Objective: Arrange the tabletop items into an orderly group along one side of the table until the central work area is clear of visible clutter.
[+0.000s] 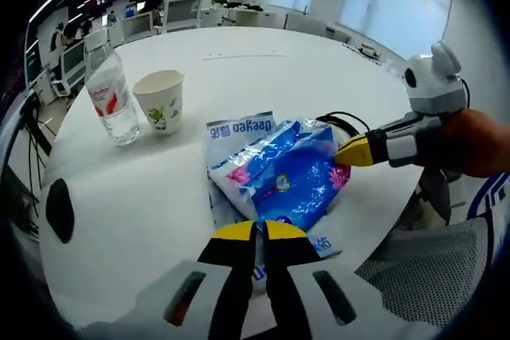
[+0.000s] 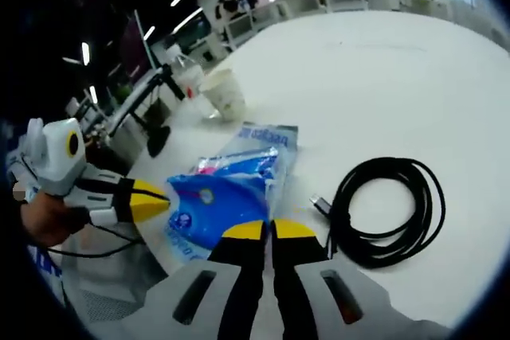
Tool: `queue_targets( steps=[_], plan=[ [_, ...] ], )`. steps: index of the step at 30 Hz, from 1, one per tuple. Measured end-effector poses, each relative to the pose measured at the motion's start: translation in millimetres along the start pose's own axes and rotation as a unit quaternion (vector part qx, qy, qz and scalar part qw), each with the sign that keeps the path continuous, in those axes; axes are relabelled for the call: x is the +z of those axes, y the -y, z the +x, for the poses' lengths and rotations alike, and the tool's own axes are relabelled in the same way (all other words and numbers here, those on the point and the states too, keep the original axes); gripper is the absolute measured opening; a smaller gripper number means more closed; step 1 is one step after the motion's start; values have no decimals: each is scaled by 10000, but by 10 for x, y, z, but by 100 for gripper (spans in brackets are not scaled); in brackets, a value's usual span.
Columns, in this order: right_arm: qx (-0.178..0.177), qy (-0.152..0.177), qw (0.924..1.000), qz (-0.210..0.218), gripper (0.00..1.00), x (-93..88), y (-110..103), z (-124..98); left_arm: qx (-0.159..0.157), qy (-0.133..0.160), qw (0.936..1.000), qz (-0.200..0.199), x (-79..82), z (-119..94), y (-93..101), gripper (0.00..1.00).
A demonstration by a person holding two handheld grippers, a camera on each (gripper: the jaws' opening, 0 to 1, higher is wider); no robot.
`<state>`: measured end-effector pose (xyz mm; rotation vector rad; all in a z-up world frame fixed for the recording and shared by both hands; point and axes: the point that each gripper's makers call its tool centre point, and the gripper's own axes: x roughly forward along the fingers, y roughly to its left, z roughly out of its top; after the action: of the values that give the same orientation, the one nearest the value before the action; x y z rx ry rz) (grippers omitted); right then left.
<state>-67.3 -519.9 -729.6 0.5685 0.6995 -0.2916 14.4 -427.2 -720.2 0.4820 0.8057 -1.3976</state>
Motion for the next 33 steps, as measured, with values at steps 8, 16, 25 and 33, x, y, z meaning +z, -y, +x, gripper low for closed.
queue_targets(
  steps=[8, 16, 25, 33],
  plan=[
    [-63, 274, 9995, 174, 0, 61, 133, -150, -143, -18, 9998, 154, 101, 62, 150, 0],
    [-205, 423, 9984, 313, 0, 74, 320, -265, -280, -77, 9989, 366, 249, 170, 315, 0],
    [-452, 523, 9966, 444, 0, 39, 600, -448, -492, -71, 9970, 593, 439, 372, 563, 0],
    [-646, 547, 9945, 609, 0, -33, 836, -574, -719, -114, 9940, 813, 561, 541, 765, 0]
  ],
)
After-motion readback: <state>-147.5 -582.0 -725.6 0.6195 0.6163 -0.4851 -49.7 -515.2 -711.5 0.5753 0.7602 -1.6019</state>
